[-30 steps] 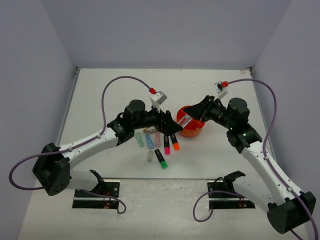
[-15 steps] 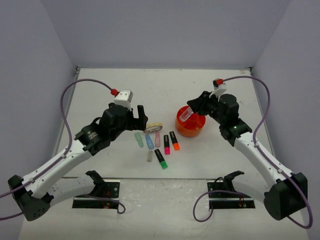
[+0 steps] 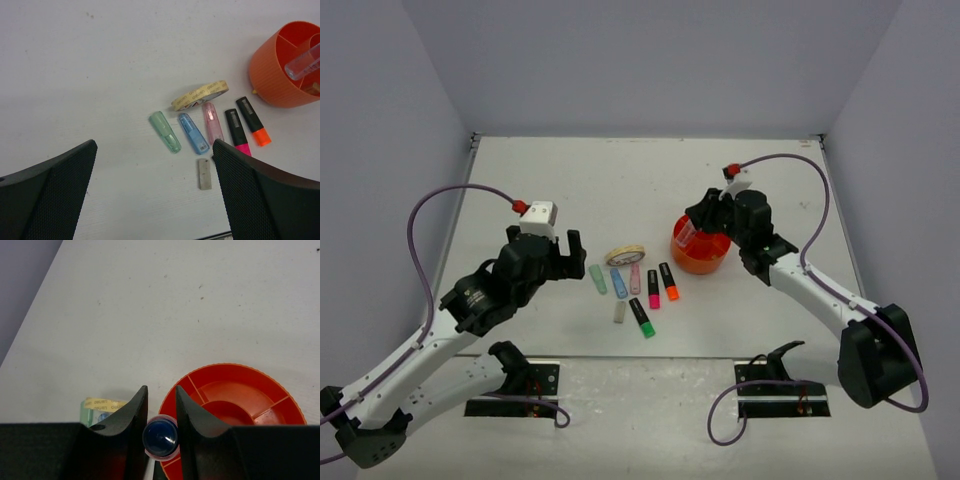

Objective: Sort the stationery into containers
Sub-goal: Place the stationery in the storage box.

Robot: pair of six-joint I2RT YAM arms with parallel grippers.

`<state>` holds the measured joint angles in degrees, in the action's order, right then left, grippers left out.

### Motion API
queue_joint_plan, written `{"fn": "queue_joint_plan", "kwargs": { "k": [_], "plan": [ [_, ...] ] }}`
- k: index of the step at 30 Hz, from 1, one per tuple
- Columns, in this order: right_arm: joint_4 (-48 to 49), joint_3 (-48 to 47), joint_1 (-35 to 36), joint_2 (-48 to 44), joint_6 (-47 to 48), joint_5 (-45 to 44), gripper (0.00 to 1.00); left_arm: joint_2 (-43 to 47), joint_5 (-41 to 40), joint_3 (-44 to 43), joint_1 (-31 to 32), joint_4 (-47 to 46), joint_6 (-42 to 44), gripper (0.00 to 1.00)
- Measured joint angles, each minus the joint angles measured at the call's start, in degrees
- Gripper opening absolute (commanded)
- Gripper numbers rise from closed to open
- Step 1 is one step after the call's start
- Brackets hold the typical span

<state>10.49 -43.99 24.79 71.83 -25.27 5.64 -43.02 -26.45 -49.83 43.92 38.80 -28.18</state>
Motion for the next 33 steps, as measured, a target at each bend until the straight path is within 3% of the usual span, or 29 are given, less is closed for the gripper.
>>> {"fn": "queue_joint_plan", "kwargs": {
  "k": [17,19,24,26,31,33],
  "plan": [
    [1.42,0.41,5.32,1.73,4.12,-9.35,0.02,0.18,0.29,0.99,0.00,-0.35,0.84,1.00],
    [1.25,0.41,5.47,1.73,4.30,-9.79,0.07,0.17,0.43,0.99,0.00,-0.40,0.89,1.00],
    [0.73,0.41,6.13,1.73,4.81,-11.11,0.37,0.17,0.68,0.99,0.00,-0.50,0.98,1.00],
    [0.45,0.41,6.48,1.73,4.87,-11.27,0.38,0.17,0.69,0.99,0.00,-0.51,0.98,1.00],
    [0.19,0.41,7.41,1.64,5.04,-11.79,0.56,0.14,0.69,0.99,0.00,-0.52,1.00,1.00],
    [-0.14,0.41,7.82,1.34,5.11,-12.07,0.57,0.07,0.69,0.99,0.00,-0.52,1.00,1.00]
  ]
}}
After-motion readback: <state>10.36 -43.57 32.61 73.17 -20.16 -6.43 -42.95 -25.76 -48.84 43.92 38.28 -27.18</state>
